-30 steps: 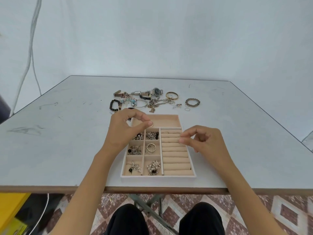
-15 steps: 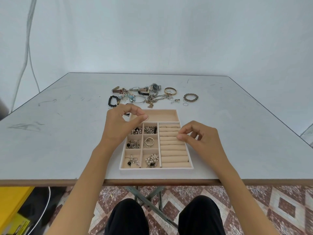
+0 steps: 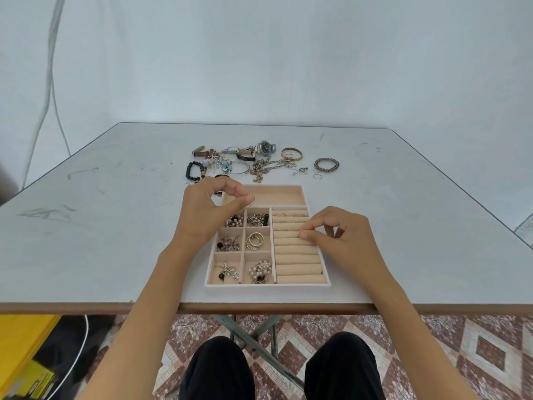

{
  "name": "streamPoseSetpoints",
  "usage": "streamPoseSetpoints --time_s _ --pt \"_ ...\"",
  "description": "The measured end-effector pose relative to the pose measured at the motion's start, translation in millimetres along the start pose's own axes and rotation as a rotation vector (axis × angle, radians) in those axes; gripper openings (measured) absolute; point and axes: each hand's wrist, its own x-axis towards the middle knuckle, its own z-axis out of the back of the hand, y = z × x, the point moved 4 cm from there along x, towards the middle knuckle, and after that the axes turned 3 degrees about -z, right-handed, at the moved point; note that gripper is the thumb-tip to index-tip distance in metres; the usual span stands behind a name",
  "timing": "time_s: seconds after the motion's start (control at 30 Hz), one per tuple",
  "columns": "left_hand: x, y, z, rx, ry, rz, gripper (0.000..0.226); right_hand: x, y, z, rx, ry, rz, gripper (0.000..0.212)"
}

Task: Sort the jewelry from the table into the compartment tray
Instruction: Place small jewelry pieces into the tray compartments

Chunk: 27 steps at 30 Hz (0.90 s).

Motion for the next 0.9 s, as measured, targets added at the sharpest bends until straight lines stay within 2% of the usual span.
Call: streamPoseSetpoints --time_s 0.13,0.3,0.47,0.9 --pt "-0.2 0.5 0.2 0.001 0.000 0.006 0.010 -1.3 3.0 0.1 0.020 0.010 0.036 0.008" --pt "-0.2 -0.2 0.0 0.007 0.006 0.003 0.010 0.0 0.3 10.5 0.029 -0.110 0.001 0.008" --pt "0.5 0.1 -0.5 0.020 0.013 -0.002 0.010 0.2 -6.4 4.9 -0.044 -0.048 -0.087 0.027" --pt "0.5 -0.8 -1.7 0.057 0.033 -0.038 0.011 -1.5 -0.9 3.0 -0.055 -0.036 -0.082 0.024"
